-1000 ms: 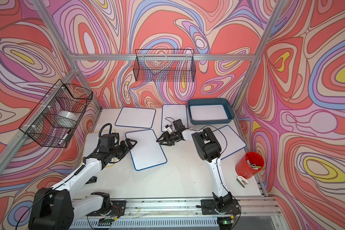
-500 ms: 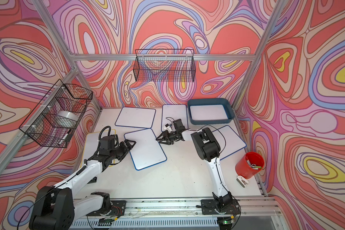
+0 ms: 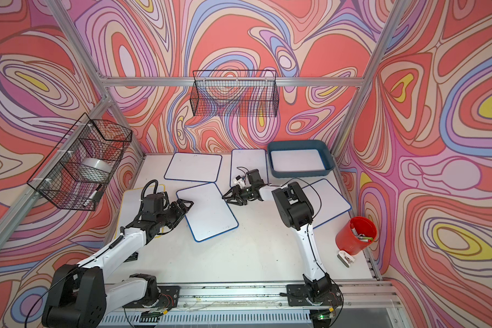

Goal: Put the whiteboard into the storage box
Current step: Pick up the whiteboard at the center of the board.

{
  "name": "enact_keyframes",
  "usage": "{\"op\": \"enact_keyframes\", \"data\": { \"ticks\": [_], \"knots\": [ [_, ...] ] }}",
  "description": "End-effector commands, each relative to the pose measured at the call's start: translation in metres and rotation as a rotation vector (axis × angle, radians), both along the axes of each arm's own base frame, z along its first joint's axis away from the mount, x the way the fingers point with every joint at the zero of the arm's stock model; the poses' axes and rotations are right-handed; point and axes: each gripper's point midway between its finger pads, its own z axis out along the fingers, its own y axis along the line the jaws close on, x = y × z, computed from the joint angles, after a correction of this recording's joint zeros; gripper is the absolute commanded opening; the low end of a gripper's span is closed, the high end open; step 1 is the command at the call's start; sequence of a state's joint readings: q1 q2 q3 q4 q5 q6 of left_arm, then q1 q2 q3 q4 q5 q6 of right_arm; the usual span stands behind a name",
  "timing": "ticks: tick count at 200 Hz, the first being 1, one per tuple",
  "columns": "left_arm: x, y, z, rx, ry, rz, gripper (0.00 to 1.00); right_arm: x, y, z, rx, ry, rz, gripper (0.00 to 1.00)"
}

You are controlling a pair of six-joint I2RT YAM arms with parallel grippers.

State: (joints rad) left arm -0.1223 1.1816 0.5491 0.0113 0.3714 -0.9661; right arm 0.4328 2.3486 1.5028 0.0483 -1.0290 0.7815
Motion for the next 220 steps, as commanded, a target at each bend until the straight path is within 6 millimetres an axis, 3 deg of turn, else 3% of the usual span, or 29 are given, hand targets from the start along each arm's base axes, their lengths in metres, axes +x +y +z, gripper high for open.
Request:
{"op": "enact_keyframes", "data": {
  "ticks": [1,90,220],
  "knots": [
    [0.011,-0.058,0.083,-0.223,-0.225,-0.245,0.77,-0.070,0.036,-0.022,0.017,0.164,0.196,0.48],
    [0.012,-0.058,0.091,-0.218,-0.235,-0.249,0.77,-0.068,0.038,-0.024,0.020,0.171,0.200,0.48],
    [0.014,-0.059,0.064,-0.260,-0.189,-0.221,0.77,-0.056,0.035,-0.022,0.039,0.155,0.177,0.48]
  ]
}}
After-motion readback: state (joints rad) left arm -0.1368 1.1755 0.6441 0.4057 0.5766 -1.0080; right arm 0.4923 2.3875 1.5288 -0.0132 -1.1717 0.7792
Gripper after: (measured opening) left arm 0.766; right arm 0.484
